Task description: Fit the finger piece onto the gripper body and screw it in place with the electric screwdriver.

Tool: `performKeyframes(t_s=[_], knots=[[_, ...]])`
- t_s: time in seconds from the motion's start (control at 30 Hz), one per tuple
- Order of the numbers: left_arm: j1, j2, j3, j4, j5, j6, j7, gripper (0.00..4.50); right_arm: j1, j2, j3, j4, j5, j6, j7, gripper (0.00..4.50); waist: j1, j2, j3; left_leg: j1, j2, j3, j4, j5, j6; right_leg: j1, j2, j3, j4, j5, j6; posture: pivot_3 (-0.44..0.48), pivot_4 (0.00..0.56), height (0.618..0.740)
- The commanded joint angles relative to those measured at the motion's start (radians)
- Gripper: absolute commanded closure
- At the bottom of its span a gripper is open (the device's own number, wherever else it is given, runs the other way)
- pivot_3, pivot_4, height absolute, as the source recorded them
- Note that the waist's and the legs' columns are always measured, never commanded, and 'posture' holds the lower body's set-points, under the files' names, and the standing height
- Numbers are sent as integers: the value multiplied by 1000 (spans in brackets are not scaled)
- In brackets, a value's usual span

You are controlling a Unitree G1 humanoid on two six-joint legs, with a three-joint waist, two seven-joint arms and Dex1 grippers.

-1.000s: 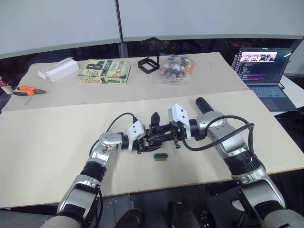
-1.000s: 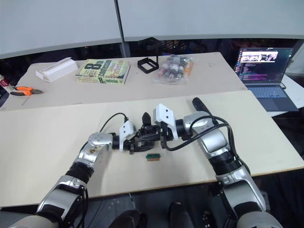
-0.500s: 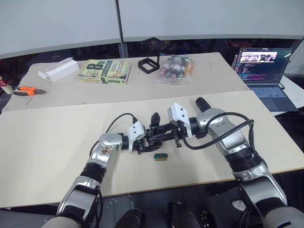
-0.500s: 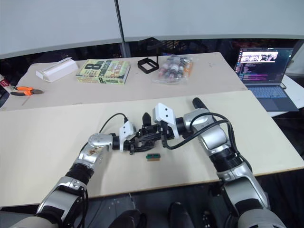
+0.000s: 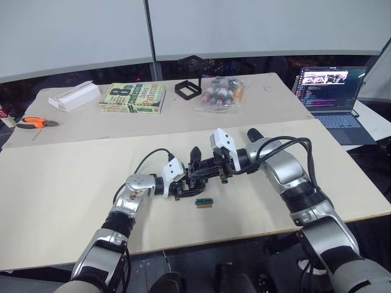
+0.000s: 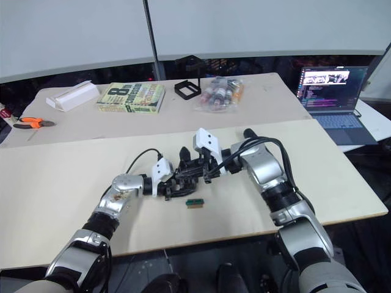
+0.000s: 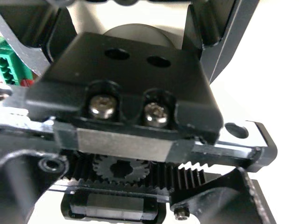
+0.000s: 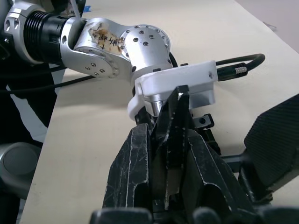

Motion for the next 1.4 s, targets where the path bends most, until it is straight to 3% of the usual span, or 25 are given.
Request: performKeyframes(t_s=[0.03,0.27,0.7,1.4], knots=[[8,6,-7,-47,-10,-19,-37,2136,54,-44,56,119,-129,-22,-42,4112,-1,0,0,1,0,0,0,0,0,0,0,0,0,0,0,0,150,740],[16,11,-8,-58,-13,-12,-36,2136,90,-43,38,11,-60,-108,56,4112,2,0,0,1,0,1,0,-1,0,0,0,0,0,0,0,0,150,740],[17,6,-7,-54,-10,-15,-36,2136,100,-12,31,-61,-44,-73,29,4112,4,0,0,0,0,4,0,-2,1,-1,0,0,-1,0,0,0,150,740],[24,9,-9,-57,-9,-14,-32,2136,99,8,-95,-141,68,-81,41,4112,4,0,0,-5,0,6,1,-2,2,-5,-1,1,-1,0,0,0,150,740]])
